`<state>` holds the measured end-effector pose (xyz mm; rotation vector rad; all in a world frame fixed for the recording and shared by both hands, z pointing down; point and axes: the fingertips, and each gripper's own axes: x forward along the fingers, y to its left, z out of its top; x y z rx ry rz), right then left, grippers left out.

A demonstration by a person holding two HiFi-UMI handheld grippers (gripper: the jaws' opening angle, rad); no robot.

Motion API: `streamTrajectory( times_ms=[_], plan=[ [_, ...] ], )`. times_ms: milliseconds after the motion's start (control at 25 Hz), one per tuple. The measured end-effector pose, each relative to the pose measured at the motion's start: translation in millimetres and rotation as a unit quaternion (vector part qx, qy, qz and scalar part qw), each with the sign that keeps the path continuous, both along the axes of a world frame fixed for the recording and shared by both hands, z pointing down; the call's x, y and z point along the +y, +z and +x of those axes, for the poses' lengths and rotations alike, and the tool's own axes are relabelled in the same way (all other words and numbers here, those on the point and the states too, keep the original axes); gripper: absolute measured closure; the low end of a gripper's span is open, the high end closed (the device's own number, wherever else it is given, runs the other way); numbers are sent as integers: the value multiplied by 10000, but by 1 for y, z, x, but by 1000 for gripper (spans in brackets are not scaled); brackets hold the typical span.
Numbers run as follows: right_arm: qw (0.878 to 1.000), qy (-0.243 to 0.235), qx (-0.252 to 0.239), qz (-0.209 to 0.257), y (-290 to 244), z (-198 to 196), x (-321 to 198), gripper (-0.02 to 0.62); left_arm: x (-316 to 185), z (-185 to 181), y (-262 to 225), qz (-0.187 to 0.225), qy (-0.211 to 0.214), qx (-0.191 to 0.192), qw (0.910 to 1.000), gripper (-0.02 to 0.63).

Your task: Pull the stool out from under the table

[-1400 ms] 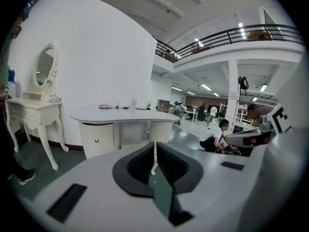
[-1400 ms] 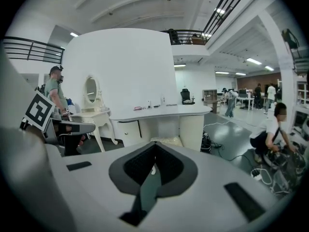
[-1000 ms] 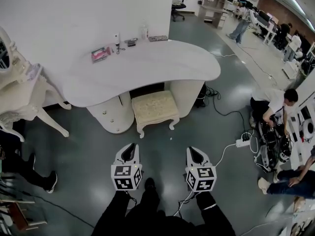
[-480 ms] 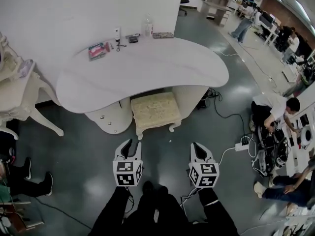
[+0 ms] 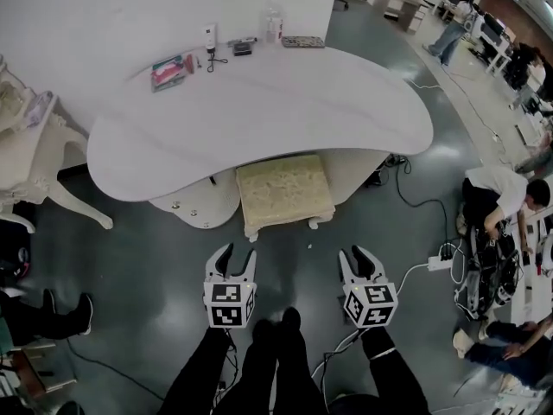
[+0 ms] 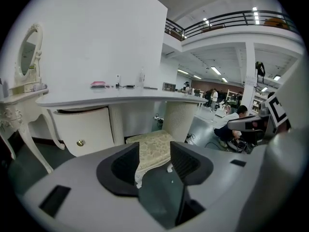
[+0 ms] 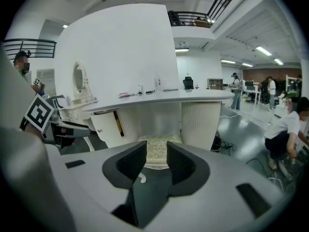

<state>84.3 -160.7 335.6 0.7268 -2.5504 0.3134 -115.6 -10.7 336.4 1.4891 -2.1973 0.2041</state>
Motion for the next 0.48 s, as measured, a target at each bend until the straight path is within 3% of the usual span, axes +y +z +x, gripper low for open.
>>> streamTrajectory(
  times_ms=[480],
  plan=[
    [9993, -336, 166, 18, 116, -29, -59, 443, -57, -13, 125, -243, 6, 73, 9997, 367]
  ],
)
